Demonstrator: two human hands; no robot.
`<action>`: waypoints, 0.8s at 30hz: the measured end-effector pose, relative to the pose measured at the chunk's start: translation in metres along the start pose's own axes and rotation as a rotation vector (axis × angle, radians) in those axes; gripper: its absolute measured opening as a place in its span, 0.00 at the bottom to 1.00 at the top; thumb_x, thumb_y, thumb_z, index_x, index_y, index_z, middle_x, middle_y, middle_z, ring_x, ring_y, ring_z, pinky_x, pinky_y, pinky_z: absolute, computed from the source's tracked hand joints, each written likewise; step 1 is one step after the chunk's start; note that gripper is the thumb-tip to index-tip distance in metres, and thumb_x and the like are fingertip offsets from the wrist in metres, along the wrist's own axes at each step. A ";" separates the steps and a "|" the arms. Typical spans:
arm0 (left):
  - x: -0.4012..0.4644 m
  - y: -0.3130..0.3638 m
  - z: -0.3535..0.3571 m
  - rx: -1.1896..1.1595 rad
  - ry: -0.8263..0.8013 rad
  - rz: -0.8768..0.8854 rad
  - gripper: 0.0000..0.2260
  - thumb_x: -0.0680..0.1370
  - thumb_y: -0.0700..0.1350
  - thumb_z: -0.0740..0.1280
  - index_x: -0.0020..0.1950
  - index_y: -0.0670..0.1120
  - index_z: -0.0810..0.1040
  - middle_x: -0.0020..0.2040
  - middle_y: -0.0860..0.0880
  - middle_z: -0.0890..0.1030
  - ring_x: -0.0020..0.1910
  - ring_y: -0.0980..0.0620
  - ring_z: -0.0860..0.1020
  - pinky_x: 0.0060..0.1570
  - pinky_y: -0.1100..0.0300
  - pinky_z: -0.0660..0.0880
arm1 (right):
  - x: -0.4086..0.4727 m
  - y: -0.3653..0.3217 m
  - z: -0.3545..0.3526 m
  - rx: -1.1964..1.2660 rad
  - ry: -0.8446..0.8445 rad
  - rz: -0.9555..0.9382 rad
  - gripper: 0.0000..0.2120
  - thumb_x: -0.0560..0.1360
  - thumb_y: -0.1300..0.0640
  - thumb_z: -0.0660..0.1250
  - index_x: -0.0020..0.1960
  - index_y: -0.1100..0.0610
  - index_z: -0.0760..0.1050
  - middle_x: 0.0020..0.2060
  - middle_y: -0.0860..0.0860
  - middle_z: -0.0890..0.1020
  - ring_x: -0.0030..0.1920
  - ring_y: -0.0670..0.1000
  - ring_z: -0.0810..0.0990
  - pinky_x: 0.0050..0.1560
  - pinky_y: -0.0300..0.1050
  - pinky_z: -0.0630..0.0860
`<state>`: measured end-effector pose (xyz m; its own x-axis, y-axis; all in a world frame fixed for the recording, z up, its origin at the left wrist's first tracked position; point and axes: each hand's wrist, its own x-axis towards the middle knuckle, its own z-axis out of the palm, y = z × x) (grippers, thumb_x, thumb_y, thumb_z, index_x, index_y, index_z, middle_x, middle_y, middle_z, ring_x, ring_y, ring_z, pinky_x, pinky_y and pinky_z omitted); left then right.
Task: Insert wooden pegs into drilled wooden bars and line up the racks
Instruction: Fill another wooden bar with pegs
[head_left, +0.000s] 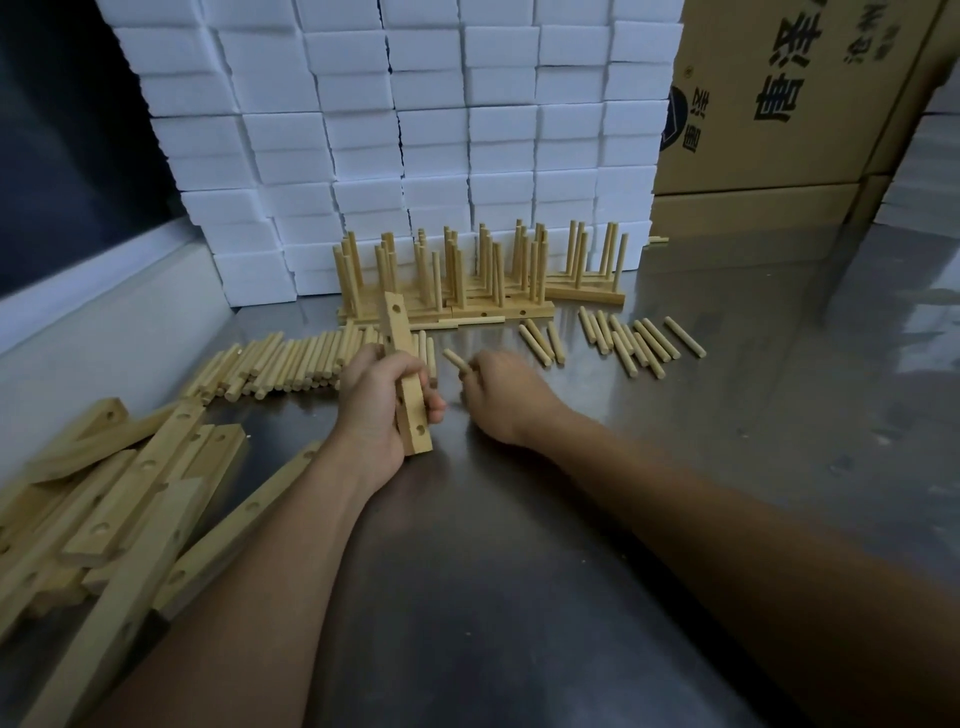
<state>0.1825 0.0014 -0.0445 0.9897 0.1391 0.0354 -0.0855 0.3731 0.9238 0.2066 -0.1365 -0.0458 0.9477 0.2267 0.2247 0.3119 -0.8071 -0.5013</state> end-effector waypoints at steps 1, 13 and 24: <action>0.000 0.000 0.000 0.038 -0.015 0.011 0.06 0.76 0.32 0.62 0.48 0.42 0.70 0.29 0.44 0.73 0.22 0.47 0.73 0.22 0.61 0.70 | -0.008 0.003 0.000 0.089 0.065 -0.026 0.12 0.83 0.55 0.57 0.48 0.59 0.75 0.42 0.55 0.78 0.42 0.54 0.75 0.42 0.49 0.71; -0.001 -0.010 0.005 0.313 -0.129 0.149 0.08 0.81 0.48 0.66 0.60 0.51 0.78 0.29 0.49 0.74 0.21 0.49 0.70 0.20 0.60 0.67 | -0.021 0.014 -0.005 0.431 0.418 -0.090 0.09 0.81 0.53 0.64 0.55 0.55 0.80 0.38 0.45 0.80 0.40 0.45 0.79 0.45 0.50 0.79; -0.003 -0.015 0.007 0.471 -0.189 0.222 0.14 0.80 0.47 0.68 0.66 0.57 0.78 0.31 0.51 0.77 0.21 0.51 0.71 0.20 0.60 0.68 | -0.021 0.015 -0.006 0.513 0.548 -0.086 0.05 0.76 0.53 0.71 0.46 0.55 0.82 0.36 0.42 0.81 0.38 0.41 0.79 0.39 0.36 0.76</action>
<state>0.1816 -0.0112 -0.0553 0.9608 -0.0152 0.2768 -0.2768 -0.1029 0.9554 0.1910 -0.1568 -0.0536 0.7911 -0.1342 0.5967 0.5026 -0.4133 -0.7593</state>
